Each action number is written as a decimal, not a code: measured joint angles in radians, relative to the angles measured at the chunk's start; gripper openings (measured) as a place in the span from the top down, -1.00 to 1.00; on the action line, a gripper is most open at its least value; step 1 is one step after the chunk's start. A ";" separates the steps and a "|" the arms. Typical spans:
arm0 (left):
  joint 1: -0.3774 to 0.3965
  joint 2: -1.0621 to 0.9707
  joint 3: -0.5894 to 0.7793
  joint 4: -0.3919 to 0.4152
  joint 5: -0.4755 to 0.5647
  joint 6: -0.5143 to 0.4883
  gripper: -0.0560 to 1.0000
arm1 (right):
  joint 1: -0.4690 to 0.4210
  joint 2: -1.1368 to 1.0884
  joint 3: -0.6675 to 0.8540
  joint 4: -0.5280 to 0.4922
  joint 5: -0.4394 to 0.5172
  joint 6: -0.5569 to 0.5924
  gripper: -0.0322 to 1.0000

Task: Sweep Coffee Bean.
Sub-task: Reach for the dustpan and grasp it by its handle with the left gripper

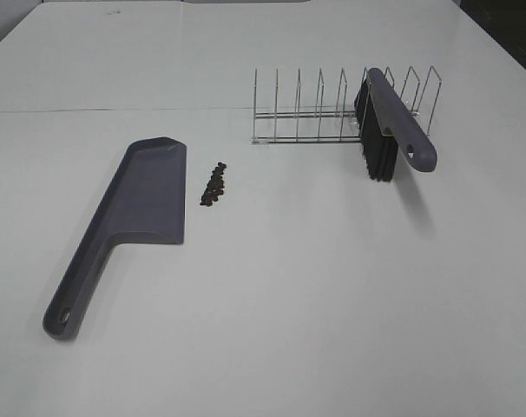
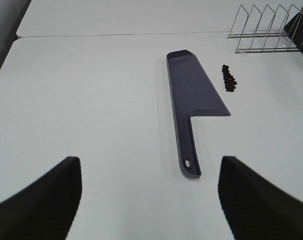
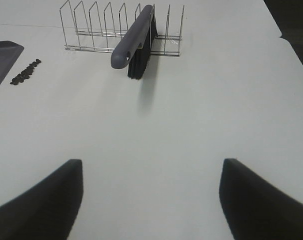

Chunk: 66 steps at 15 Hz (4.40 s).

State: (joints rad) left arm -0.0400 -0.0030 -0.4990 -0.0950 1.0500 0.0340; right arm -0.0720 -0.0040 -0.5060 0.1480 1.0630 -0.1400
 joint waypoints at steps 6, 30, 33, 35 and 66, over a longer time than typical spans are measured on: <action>0.000 0.000 0.000 0.000 0.000 0.000 -0.46 | 0.000 0.000 0.000 0.000 0.000 0.000 -0.36; 0.000 0.017 -0.006 0.000 -0.009 0.000 -0.46 | 0.000 0.000 0.000 0.000 0.000 0.000 -0.36; 0.000 0.192 -0.042 -0.021 -0.118 0.000 -0.46 | 0.000 0.000 0.000 0.000 0.000 0.000 -0.36; 0.000 0.319 -0.066 -0.064 -0.197 0.008 -0.46 | 0.000 0.000 0.000 0.000 0.000 0.000 -0.36; -0.244 2.034 -0.749 -0.036 -0.137 -0.174 -0.46 | 0.000 0.000 0.000 0.000 0.000 0.000 -0.36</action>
State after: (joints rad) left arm -0.2840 2.0310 -1.2480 -0.1310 0.9130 -0.1400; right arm -0.0720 -0.0040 -0.5060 0.1480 1.0630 -0.1400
